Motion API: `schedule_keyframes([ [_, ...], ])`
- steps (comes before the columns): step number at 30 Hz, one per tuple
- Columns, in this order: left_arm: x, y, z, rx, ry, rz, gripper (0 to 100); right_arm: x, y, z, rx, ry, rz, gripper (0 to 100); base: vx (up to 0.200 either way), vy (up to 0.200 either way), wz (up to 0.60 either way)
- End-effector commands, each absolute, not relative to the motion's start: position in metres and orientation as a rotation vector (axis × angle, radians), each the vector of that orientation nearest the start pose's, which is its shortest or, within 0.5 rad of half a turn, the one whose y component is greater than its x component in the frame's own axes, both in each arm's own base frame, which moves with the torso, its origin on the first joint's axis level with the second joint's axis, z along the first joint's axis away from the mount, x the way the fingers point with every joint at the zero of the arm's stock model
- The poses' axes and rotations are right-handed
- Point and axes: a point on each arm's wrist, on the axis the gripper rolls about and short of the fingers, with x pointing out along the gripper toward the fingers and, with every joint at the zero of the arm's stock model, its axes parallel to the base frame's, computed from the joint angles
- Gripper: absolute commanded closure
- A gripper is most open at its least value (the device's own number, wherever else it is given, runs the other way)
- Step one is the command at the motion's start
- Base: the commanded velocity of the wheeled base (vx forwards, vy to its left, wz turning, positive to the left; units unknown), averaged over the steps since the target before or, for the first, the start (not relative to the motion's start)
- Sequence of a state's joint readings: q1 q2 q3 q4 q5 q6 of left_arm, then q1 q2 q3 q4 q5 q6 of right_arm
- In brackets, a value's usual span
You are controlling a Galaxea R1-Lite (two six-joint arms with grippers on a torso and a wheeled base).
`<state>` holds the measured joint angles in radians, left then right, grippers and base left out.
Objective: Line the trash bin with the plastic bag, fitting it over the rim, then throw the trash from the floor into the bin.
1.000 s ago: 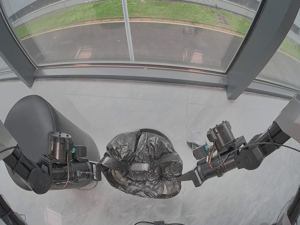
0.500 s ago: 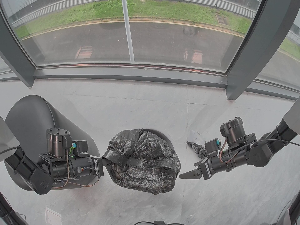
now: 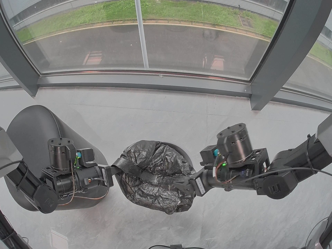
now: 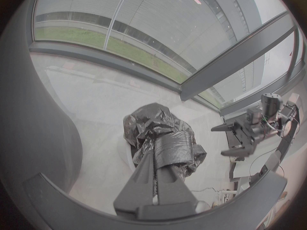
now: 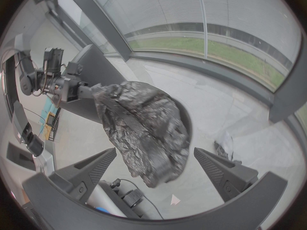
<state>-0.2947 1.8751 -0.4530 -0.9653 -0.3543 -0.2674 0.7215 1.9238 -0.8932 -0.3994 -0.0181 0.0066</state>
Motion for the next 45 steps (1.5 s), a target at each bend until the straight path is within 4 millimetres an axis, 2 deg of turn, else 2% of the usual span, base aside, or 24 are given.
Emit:
schedule_keyframes([
  [1, 0.278, -0.083, 0.076, -0.286, 0.517, -0.544, 100, 0.251, 0.267, 0.101, -0.329, 0.561, 0.713, 0, 0.0, 0.0, 0.0],
  [6, 0.28, -0.081, 0.078, -0.31, 0.513, -0.55, 100, 0.251, 0.278, 0.086, -0.466, 0.544, 0.718, 0, 0.0, 0.0, 0.0],
  [13, 0.28, -0.081, 0.081, -0.337, 0.511, -0.58, 100, 0.262, 0.294, 0.072, -0.515, 0.535, 0.737, 0, 0.0, 0.0, 0.0],
  [16, 0.281, -0.081, 0.081, -0.337, 0.509, -0.579, 100, 0.26, 0.301, 0.062, -0.548, 0.542, 0.754, 0, 0.0, 0.0, 0.0],
  [21, 0.281, -0.081, 0.08, -0.337, 0.515, -0.577, 100, 0.266, 0.302, 0.049, -0.568, 0.563, 0.73, 0, 0.0, 0.0, 0.0],
  [23, 0.281, -0.081, 0.079, -0.336, 0.519, -0.577, 100, 0.273, 0.297, 0.046, -0.562, 0.574, 0.71, 0, 0.0, 0.0, 0.0],
  [27, 0.281, -0.081, 0.078, -0.337, 0.521, -0.578, 100, 0.28, 0.292, 0.047, -0.541, 0.57, 0.692, 0, 0.0, 0.0, 0.0],
  [34, 0.28, -0.081, 0.077, -0.337, 0.525, -0.577, 100, 0.286, 0.295, 0.057, -0.507, 0.539, 0.693, 0, 0.0, 0.0, 0.0],
  [37, 0.279, -0.081, 0.076, -0.337, 0.53, -0.577, 100, 0.293, 0.298, 0.056, -0.457, 0.523, 0.677, 0, 0.0, 0.0, 0.0],
  [41, 0.279, -0.081, 0.076, -0.335, 0.531, -0.576, 100, 0.297, 0.302, 0.068, -0.352, 0.442, 0.674, 0, 0.0, 0.0, 0.0],
  [45, 0.279, -0.081, 0.076, -0.335, 0.53, -0.578, 100, 0.302, 0.299, 0.07, -0.325, 0.435, 0.669, 0, 0.0, 0.0, 0.0],
])
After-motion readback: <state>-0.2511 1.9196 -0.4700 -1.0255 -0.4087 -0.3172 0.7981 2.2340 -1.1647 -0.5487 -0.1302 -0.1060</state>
